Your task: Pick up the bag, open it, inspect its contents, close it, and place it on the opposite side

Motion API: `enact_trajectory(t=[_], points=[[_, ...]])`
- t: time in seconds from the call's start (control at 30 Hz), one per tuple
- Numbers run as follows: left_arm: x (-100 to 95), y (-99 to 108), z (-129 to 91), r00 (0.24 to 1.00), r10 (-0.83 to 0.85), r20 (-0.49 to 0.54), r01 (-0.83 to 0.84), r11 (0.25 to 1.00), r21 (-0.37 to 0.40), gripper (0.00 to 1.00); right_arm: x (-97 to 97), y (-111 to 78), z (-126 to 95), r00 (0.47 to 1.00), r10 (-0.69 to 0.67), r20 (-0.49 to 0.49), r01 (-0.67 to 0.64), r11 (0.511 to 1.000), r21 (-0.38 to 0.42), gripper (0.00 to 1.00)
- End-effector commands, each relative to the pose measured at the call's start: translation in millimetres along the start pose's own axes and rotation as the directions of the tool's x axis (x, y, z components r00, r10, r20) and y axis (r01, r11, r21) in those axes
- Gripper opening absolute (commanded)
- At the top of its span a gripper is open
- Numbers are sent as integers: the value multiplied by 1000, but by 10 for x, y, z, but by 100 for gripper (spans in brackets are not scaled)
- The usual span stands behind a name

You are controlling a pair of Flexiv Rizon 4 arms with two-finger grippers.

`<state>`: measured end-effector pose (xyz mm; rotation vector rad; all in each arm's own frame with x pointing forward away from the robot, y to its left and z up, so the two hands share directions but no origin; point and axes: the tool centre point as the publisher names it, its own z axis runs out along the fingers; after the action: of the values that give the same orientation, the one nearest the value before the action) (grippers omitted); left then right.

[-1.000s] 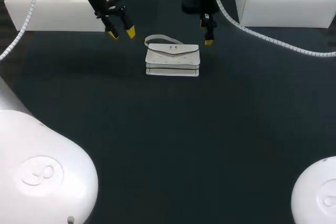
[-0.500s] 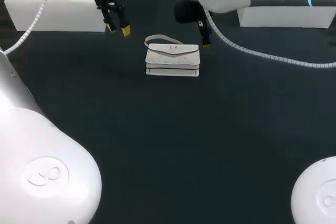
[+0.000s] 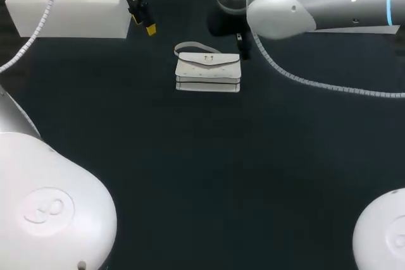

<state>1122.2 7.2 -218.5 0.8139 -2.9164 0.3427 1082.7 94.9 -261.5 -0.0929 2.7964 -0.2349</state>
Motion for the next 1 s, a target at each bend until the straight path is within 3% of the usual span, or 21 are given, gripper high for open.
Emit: enact_trajectory(t=[0.03, 0.37, 0.47, 0.7, 1.0], points=[[196, 77, -19, 989, 3, 146, -18, 995, 103, 100, 77, 32, 32, 993, 15, 116, -13, 1000, -18, 100], [196, 77, -19, 989, 3, 146, -18, 995, 103, 100, 167, 266, 133, 972, 38, 232, -42, 999, 14, 100], [196, 77, -19, 989, 3, 146, -18, 995, 103, 100, 165, 325, 181, 960, 13, 280, -58, 987, 152, 100], [211, -85, -83, 933, 187, 306, -278, 917, 287, 100, 168, 331, 205, 962, 30, 272, -70, 988, 139, 100], [47, -272, -87, 884, 297, 362, -430, 821, 375, 100, 155, 333, 193, 961, 41, 272, -77, 990, 121, 100]])
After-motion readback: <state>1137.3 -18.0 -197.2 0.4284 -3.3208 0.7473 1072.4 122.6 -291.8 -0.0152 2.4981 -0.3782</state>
